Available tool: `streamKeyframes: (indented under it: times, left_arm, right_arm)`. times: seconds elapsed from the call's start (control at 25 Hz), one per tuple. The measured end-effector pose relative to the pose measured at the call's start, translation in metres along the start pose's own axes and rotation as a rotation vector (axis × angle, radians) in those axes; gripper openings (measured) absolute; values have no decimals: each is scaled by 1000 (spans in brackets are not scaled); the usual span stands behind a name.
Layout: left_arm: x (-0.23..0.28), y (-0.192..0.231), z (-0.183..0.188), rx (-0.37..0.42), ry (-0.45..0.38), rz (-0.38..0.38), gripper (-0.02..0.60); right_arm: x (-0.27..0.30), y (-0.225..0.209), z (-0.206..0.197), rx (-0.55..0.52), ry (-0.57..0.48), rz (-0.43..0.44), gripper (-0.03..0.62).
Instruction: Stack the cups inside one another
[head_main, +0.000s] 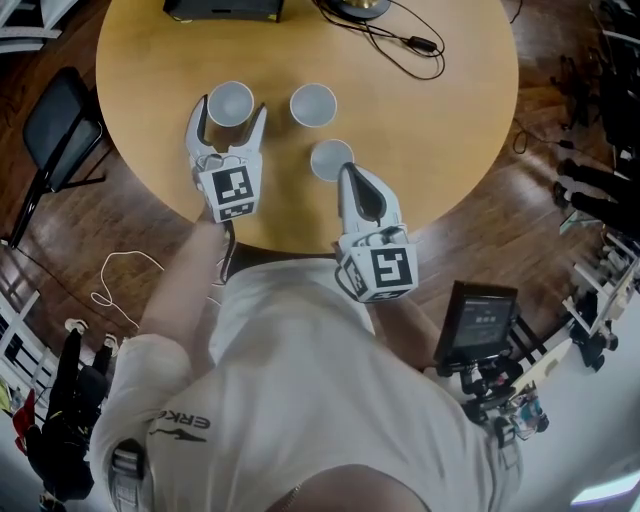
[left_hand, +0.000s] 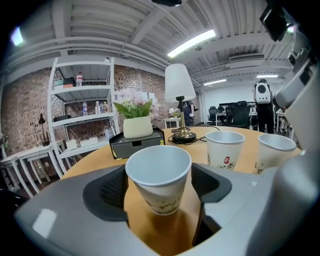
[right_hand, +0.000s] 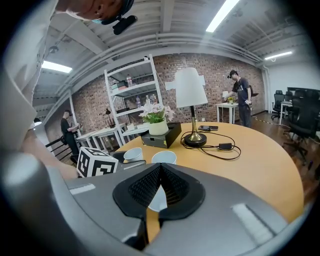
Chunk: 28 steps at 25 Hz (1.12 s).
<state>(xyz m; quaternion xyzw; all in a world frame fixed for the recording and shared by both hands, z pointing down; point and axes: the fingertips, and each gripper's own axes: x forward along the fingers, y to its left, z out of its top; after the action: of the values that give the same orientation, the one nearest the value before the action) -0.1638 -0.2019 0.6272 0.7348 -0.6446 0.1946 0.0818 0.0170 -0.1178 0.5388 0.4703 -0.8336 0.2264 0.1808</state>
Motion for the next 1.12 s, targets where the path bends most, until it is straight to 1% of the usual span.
streamKeyframes:
  times: [0.08,0.16,0.36,0.64,0.84,1.0,1.12]
  left_arm:
    - [1,0,3,19,-16,10,388]
    - [1,0,4,27,-23,15,347]
    - [-1,-1,7,11,-40,15,341]
    - [-7,1,24,23,-92,-2,339]
    - [-20,-7,49,37,-130,-32,339]
    - [-27,-21,78,59,-167,-66,337]
    - [-41,-25,97,78,-202,-100,337]
  right_arm:
    - [-1,-1,1,-3,5,1,14]
    - [-1,-4,2,0,1,-2,14]
    - [-3,-7,2,5,-7,-8,14]
    - [-2,-2,5,-4,-24,-8,14]
    - [-14,0,23,-7,-72,-22,14]
    - [-31,-7,42,-8,-126,-46,14]
    - [-49,2,52,-18,-165,-63,14]
